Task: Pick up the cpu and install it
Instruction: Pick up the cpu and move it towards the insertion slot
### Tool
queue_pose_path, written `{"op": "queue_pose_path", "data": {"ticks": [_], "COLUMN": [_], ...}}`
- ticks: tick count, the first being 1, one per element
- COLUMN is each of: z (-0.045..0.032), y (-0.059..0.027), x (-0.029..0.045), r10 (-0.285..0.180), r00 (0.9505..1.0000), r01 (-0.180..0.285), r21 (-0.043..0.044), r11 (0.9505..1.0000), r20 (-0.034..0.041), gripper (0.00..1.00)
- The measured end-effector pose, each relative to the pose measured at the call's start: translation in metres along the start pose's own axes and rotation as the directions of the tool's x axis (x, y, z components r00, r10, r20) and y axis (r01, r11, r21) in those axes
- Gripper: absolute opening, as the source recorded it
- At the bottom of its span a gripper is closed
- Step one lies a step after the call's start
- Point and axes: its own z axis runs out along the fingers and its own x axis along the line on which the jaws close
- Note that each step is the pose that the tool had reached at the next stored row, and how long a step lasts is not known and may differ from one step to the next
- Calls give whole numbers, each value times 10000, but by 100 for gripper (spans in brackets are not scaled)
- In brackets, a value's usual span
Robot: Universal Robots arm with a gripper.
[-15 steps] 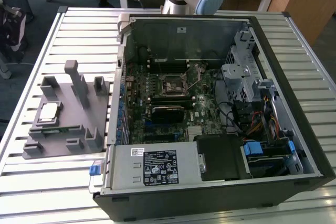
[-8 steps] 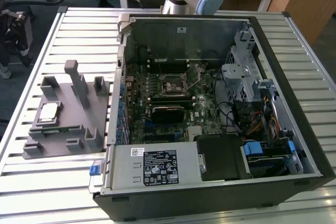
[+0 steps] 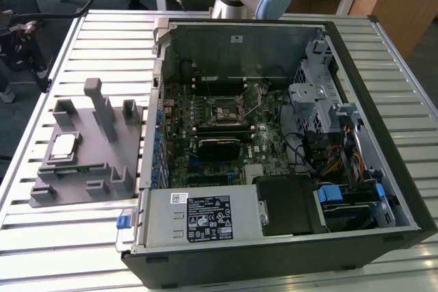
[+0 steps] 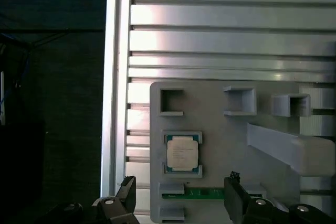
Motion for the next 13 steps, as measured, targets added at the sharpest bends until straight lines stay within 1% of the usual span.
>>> {"op": "queue_pose_path", "data": {"ticks": [2, 6, 10, 11, 13], "z": [28, 79, 120, 132, 168], "y": [-2, -3, -11, -18, -27], "x": [-1, 1, 12, 15, 17], "r10": [1, 5, 3, 2, -42], "r00": [10000, 9999, 9999, 9999, 9999], "r01": [0, -5, -1, 0, 44], "r21": [-15, -19, -146, -165, -169], "r11": [10000, 10000, 9999, 9999, 9998], "r20": [26, 118, 149, 152, 153], "gripper": [76, 76, 76, 76, 76]}}
